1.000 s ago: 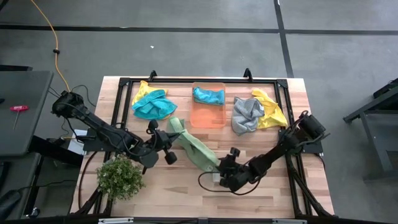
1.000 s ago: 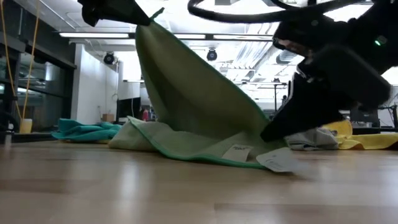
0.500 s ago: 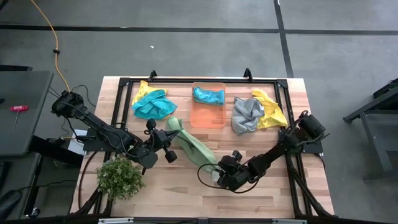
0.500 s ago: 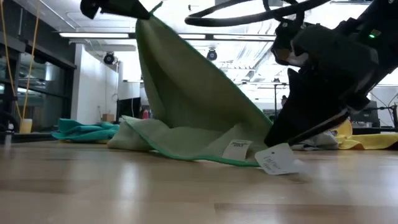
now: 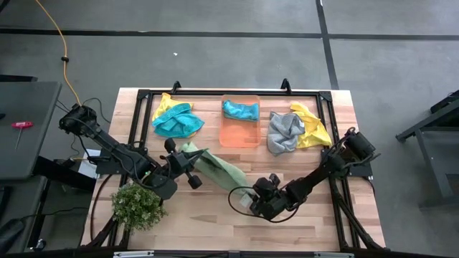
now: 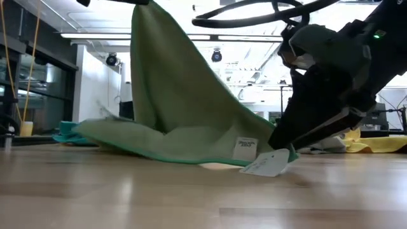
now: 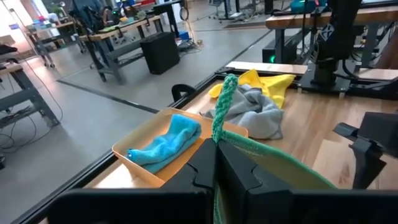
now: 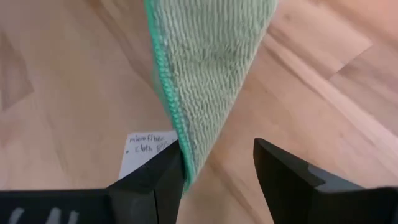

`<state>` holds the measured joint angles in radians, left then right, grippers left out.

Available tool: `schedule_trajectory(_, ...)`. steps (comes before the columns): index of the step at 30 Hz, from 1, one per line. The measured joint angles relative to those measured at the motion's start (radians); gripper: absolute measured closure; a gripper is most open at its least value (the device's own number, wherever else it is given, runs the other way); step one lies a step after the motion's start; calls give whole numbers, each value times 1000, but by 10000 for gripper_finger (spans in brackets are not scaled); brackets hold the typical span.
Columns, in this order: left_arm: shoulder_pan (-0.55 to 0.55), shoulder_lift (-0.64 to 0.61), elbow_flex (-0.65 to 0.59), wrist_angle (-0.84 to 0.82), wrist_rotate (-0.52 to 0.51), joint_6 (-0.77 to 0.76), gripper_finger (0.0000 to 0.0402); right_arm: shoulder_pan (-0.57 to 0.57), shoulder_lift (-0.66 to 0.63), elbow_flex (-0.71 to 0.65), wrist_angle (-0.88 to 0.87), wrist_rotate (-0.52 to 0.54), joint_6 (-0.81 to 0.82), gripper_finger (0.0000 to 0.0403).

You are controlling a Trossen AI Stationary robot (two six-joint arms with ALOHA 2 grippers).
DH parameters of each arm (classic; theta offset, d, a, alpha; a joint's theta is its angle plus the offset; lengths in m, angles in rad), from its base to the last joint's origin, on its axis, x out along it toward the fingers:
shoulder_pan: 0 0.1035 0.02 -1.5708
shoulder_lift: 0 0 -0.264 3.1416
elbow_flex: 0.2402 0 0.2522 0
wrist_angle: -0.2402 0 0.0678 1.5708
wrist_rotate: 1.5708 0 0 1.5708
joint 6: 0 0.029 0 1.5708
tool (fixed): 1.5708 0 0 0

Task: Fold microfiber towels
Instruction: Fold the green microfiber cloth

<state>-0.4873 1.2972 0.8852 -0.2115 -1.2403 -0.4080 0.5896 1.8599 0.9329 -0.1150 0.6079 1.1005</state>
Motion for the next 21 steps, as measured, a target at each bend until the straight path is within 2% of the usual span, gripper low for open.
schedule_trajectory(4, 0, 0, 0, 0, 2, 0, 401, 0, 0, 0, 0, -10, -13, 234)
schedule_trajectory(14, 0, 0, 0, 0, 6, -8, 401, 0, 7, -1, -12, -61, -40, 304)
schedule_trajectory(16, 0, 0, 0, 0, 6, -8, 401, 4, 7, -1, -23, -73, -79, 325)
schedule_trajectory(19, 0, 0, 0, 0, 5, -8, 401, 14, 2, -1, -30, -91, -144, 381)
schedule_trajectory(21, 0, 0, 0, 0, 4, -8, 401, 19, -14, 0, -47, -96, -175, 394)
